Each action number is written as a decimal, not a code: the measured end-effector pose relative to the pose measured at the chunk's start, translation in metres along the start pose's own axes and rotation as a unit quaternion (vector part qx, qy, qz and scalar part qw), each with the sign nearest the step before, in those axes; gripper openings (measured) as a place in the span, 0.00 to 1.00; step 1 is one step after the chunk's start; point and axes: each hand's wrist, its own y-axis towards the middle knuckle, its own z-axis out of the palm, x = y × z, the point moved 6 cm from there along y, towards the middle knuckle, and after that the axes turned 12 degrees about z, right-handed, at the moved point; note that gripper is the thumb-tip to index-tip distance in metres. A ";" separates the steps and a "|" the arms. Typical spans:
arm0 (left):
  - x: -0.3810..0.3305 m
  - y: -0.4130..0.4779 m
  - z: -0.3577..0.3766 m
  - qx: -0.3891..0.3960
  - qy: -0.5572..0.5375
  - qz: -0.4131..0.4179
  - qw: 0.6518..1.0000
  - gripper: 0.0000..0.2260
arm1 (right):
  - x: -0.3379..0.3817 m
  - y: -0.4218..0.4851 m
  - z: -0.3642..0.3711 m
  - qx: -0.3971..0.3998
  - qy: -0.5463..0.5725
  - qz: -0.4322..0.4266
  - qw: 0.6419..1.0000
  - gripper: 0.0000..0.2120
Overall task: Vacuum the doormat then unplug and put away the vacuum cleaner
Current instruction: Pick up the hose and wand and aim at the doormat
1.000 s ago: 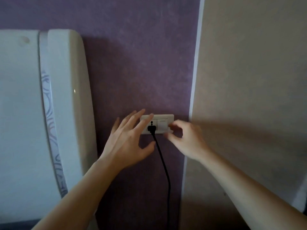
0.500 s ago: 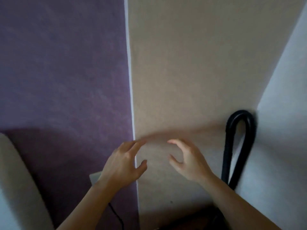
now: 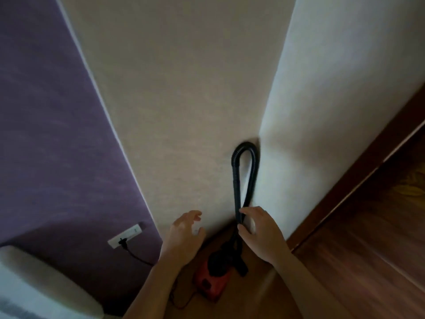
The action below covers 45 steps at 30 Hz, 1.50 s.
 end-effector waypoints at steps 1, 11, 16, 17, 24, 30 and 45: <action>-0.003 0.003 0.011 0.009 -0.007 0.003 1.000 0.18 | -0.013 -0.004 0.000 -0.002 -0.002 0.015 1.000 0.20; 0.010 0.113 0.084 0.043 0.016 0.002 0.999 0.16 | -0.104 0.079 0.007 0.032 0.014 0.068 0.997 0.20; 0.025 0.187 0.107 0.043 0.019 -0.037 0.998 0.16 | -0.126 0.155 0.009 0.045 0.028 0.060 0.997 0.17; 0.027 0.200 0.110 0.040 0.013 -0.048 0.998 0.16 | -0.129 0.172 0.008 0.050 0.028 0.061 0.997 0.17; 0.049 0.249 0.133 0.008 -0.043 -0.121 0.992 0.19 | -0.132 0.272 0.030 0.087 0.017 0.048 0.995 0.22; 0.069 0.273 0.151 -0.008 -0.055 -0.044 0.998 0.33 | -0.129 0.322 0.085 0.087 0.044 0.084 0.992 0.30; 0.056 0.279 0.162 0.070 -0.154 0.079 0.982 0.43 | -0.148 0.294 0.120 0.057 0.202 0.070 0.975 0.19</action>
